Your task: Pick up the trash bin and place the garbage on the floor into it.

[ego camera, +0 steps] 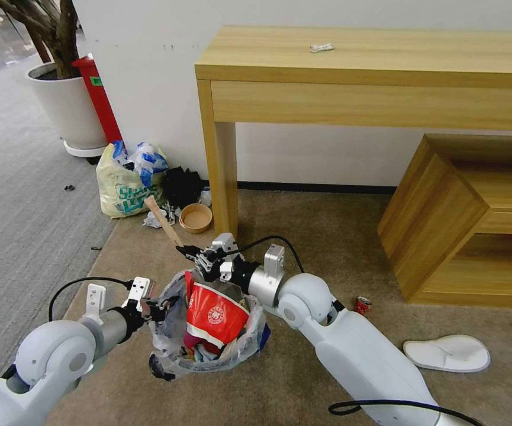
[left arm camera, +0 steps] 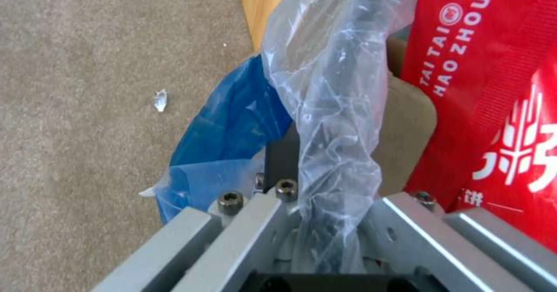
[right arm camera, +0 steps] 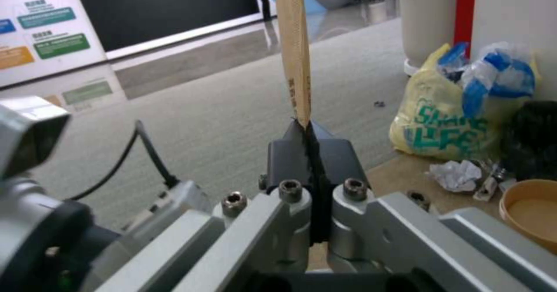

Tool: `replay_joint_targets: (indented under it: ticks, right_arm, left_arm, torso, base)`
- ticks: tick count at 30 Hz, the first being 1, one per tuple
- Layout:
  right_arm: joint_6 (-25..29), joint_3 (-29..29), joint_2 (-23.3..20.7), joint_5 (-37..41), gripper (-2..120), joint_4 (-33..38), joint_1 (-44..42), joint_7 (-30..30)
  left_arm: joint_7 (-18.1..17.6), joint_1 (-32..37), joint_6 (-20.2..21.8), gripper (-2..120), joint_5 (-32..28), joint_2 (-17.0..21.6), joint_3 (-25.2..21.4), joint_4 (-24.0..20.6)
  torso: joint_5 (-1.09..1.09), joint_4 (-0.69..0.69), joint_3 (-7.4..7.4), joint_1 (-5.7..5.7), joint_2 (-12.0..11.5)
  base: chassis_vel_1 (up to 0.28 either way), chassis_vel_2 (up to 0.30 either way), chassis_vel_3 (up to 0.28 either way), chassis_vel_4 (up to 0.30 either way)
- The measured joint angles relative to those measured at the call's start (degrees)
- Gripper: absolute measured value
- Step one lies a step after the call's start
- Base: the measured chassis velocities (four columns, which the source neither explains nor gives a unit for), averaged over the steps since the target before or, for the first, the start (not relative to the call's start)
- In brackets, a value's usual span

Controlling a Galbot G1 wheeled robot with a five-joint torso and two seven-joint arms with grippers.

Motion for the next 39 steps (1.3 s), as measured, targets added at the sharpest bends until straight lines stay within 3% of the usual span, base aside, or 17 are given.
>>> replay_joint_targets:
  ticks: [37,39]
  right_arm:
    - [0.90,-0.70,-0.66,-4.40,0,-3.88,-4.15,0.34]
    - [0.89,-0.75,-0.65,-4.80,6,-3.62,-4.07,0.58]
  left_arm:
    - [-0.05,-0.17,0.00,0,-2.14,0.68,-2.18,-0.79]
    - [-0.03,-0.16,0.00,0,-2.14,0.61,-2.18,-0.61]
  torso:
    - [0.00,0.00,0.00,0.00,0.00]
    - [0.00,0.00,0.00,0.00,0.00]
  base:
    - [0.000,0.000,0.000,0.000]
    - [0.000,0.000,0.000,0.000]
